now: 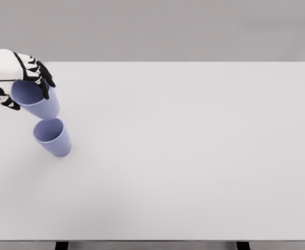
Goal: Place the right cup on the left cup with left arm
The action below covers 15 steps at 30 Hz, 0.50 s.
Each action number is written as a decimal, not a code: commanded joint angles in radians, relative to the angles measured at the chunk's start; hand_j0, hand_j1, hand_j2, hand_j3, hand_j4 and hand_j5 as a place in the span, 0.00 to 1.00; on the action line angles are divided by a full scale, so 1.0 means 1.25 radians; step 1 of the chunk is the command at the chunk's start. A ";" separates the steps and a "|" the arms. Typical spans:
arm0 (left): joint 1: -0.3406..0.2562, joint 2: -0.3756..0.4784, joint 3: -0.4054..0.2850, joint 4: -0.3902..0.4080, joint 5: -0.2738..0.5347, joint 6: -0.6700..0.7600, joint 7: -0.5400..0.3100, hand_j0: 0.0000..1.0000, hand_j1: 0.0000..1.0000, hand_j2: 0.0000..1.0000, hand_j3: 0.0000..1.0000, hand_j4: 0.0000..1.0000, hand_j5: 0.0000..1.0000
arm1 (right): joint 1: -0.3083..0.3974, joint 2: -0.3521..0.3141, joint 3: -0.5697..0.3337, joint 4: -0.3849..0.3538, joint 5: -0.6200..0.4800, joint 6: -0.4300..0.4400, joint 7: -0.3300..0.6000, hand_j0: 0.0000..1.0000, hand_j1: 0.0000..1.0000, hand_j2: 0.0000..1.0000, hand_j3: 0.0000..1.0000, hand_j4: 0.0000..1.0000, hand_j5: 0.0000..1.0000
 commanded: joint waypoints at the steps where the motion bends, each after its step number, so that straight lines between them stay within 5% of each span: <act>1: 0.000 0.007 -0.004 -0.002 0.006 0.003 -0.018 0.57 0.57 0.57 0.57 0.57 0.57 | 0.000 0.000 0.000 0.000 0.002 -0.001 0.000 1.00 1.00 1.00 1.00 1.00 1.00; 15: 0.006 0.013 -0.026 -0.009 0.006 0.003 -0.018 0.57 0.57 0.57 0.57 0.57 0.57 | 0.000 0.000 0.000 0.000 0.002 -0.001 0.000 1.00 1.00 1.00 1.00 1.00 1.00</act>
